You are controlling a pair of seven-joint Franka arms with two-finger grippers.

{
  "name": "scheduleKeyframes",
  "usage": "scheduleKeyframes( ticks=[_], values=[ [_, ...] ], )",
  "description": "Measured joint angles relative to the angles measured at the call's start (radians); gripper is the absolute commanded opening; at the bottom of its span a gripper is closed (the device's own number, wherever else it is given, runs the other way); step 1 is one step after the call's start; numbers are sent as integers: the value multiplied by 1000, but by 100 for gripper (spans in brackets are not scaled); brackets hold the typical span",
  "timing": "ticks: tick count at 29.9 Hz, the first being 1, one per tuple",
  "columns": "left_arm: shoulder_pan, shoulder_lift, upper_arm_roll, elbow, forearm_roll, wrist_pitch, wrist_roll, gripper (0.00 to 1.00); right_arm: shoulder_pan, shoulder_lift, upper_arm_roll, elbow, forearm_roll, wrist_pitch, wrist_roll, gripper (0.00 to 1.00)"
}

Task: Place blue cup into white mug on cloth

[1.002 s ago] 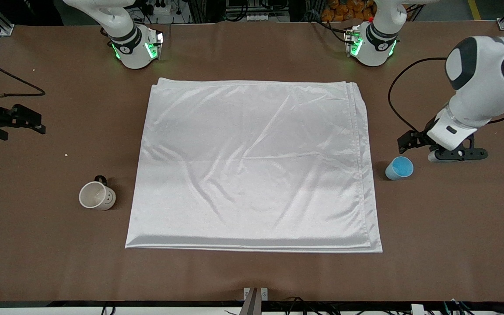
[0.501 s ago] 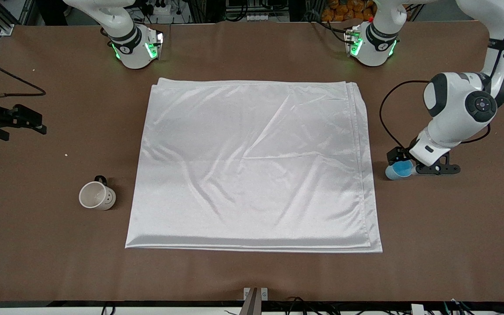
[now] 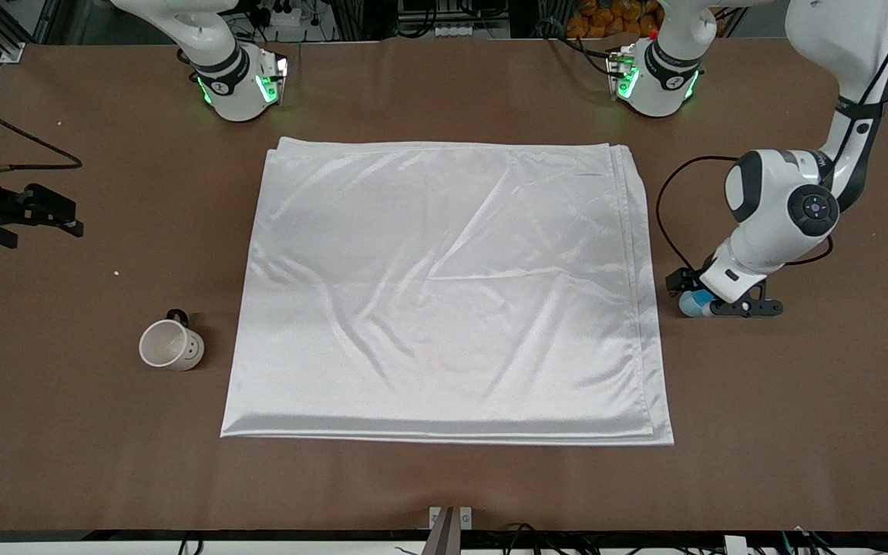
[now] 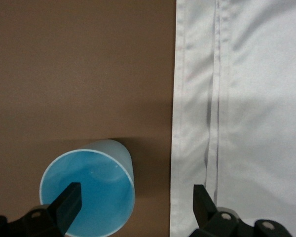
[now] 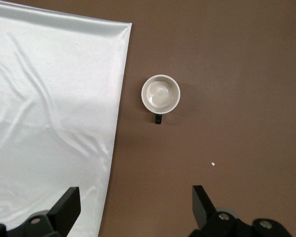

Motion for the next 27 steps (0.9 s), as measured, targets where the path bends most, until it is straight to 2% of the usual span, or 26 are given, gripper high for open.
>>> scheduleKeyframes(
  ticks=[10,14,17,19,21,27],
  values=[
    [-1,41,-1,0,8,20,5,93,0,0,0,0,0,5,0,100],
    [-1,45,-1,0,9,23,6,84,0,0,0,0,0,5,0,100],
    [-1,47,-1,0,9,26,6,67,0,0,0,0,0,5,0,100],
    [-1,48,-1,0,10,27,6,48,0,0,0,0,0,5,0,100],
    [-1,48,-1,0,10,27,6,36,0,0,-1,0,0,5,0,100],
    [-1,49,-1,1,11,28,6,11,-1,1,-3,0,0,5,0,100]
  ],
)
